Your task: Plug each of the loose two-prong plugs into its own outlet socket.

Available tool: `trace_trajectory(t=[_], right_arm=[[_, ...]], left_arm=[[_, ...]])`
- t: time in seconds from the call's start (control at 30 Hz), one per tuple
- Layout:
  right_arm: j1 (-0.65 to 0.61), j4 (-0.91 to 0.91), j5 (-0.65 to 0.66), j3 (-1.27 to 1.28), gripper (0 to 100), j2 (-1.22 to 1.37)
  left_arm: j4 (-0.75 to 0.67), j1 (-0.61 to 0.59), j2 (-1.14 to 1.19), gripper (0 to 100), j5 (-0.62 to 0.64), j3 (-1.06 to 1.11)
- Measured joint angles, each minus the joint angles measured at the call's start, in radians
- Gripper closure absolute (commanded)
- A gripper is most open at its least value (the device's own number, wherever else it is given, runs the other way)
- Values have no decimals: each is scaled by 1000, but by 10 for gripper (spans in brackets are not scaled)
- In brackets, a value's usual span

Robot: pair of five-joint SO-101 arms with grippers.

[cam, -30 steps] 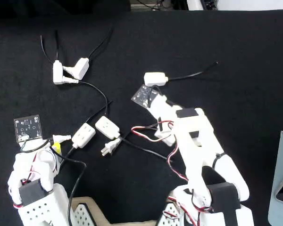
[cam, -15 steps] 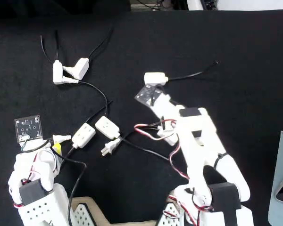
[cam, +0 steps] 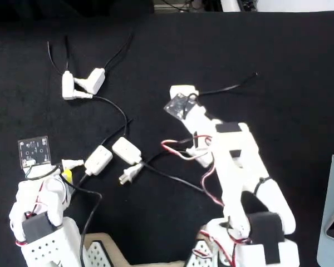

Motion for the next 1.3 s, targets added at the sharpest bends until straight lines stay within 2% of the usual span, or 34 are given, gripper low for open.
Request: trace_trajectory(t=[0.17,0.53,0.93,1.07,1.1,1.3], right_arm=[[2,6,14,-75,875,100],[-69,172,14,-78,873,87],[-51,71,14,-74,877,161],[-9,69,14,-84,984,167],[2,69,14,-86,985,167],[25,140,14,-101,860,144]], left_arm=[[0,0,0,774,0,0],[0,0,0,773,0,0],[0,0,0,773,-3,0],[0,0,0,773,-3,0],[0,0,0,773,-3,0],[0,0,0,773,-3,0]])
